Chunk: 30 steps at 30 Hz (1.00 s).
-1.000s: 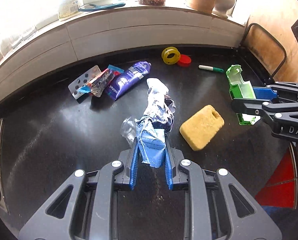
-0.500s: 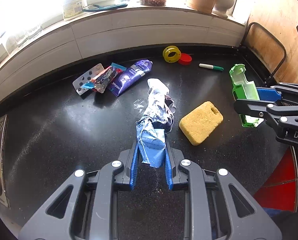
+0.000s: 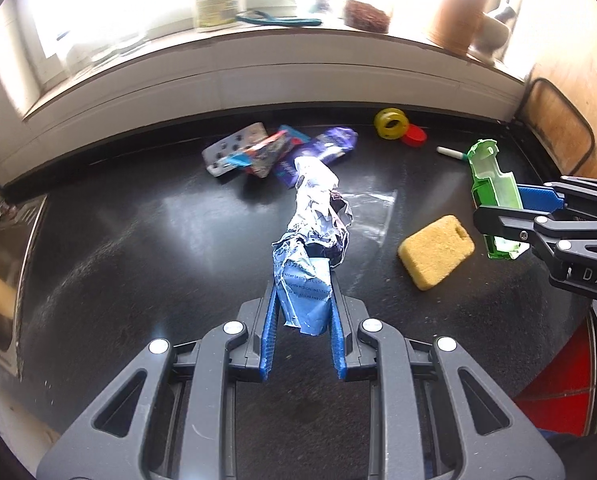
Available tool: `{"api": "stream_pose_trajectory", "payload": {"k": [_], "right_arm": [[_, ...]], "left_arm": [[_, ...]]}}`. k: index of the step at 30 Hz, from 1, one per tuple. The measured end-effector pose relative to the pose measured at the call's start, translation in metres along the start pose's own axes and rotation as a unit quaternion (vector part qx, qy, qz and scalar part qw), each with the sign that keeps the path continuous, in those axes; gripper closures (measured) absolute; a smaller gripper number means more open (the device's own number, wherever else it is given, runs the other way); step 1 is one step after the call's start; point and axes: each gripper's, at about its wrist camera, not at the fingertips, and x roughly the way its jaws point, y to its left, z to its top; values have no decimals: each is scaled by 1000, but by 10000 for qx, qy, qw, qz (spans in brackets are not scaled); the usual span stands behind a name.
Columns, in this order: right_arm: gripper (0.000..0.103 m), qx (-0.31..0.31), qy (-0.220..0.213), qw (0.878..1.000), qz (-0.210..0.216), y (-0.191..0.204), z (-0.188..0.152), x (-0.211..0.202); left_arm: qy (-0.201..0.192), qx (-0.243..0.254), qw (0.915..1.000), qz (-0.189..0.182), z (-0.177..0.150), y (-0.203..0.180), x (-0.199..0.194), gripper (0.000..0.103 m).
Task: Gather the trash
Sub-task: 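Carry foil wrapper and green tray to the bin and release both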
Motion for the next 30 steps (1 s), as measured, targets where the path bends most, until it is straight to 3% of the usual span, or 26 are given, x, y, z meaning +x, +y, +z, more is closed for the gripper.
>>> {"api": "stream_pose_trajectory", "payload": {"k": [6,12,17,20,26,30], "right_arm": [[66,-580,6,9970,508,61,12,11],[66,-1421,245,9826,1173,156,16,33],[66,-2107,521,9596,1790,243,-1,56],[66,-2526,831,9384,2205,300,-23,73],[66,-3236,1427,8986,2597,393,-78,109],[66,-3511,1778,8802,2653,441,-108,136]], "left_arm": [[-30,-633,9971,422,-28,46,-27,81],[59,-1483,9845,938,-83,109,-57,81],[284,-2265,9628,1445,-154,162,-79,81],[488,-2657,9476,1707,-200,188,-87,81],[828,-3397,9185,1847,-292,228,-93,81],[950,-3753,9030,1863,-340,246,-90,81]]}}
